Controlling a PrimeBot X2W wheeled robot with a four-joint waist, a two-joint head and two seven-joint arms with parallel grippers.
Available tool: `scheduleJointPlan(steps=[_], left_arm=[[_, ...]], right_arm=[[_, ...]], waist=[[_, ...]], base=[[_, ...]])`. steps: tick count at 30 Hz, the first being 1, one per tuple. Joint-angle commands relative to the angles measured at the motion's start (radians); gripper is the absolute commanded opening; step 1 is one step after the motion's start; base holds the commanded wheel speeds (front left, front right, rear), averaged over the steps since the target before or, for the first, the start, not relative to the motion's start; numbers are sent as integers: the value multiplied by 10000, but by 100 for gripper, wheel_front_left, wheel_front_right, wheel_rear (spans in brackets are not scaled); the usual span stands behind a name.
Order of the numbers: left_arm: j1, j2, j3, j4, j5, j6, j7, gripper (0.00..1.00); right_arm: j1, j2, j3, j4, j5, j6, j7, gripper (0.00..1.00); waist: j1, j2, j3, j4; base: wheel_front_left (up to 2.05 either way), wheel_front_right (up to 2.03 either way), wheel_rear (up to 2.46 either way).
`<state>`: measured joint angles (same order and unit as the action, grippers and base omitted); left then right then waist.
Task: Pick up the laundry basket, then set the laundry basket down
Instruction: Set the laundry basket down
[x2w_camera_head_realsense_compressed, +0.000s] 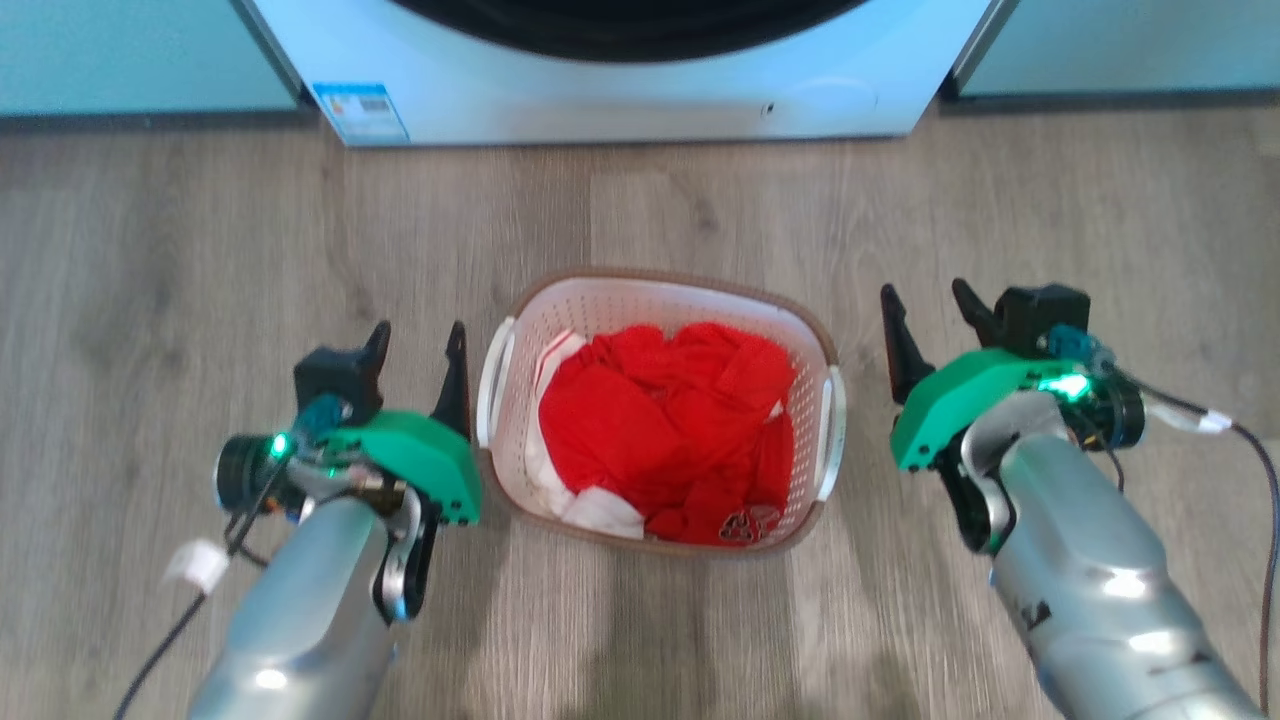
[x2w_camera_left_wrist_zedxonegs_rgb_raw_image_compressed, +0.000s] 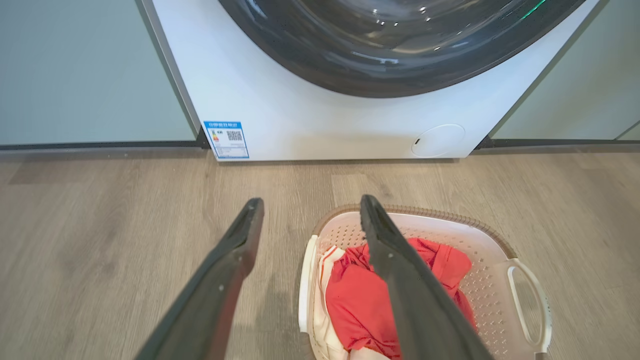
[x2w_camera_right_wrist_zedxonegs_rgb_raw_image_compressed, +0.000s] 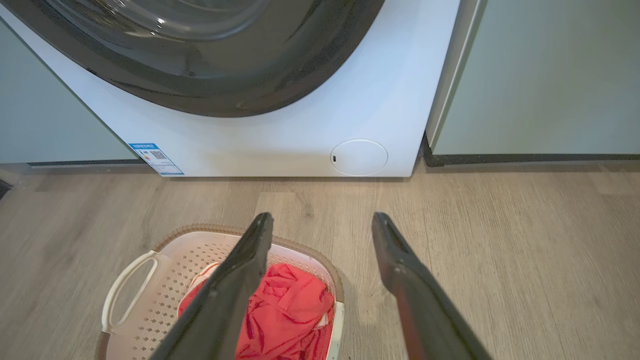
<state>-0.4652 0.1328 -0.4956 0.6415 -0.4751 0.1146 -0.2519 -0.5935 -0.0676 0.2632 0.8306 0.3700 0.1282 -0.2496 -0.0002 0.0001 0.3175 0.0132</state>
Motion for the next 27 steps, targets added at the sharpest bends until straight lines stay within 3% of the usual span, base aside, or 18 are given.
scheduleJointPlan(steps=[1,14,27], left_arm=[[95,240,570,-514,275,-11,-98,100],[2722,-177,2743,-3214,2045,-373,-99,100],[4709,-540,3635,-4554,2702,-648,-99,100]], right_arm=[[185,174,133,-530,-94,25,-121,100],[2320,174,-116,-3144,-347,25,-121,100],[4438,174,-726,-4917,-603,25,-122,100]], waist=[[2,-1,-484,-114],[2,-1,-1793,-336],[2,-1,-2744,-360]], base=[[0,0,0],[0,0,0],[0,0,0]])
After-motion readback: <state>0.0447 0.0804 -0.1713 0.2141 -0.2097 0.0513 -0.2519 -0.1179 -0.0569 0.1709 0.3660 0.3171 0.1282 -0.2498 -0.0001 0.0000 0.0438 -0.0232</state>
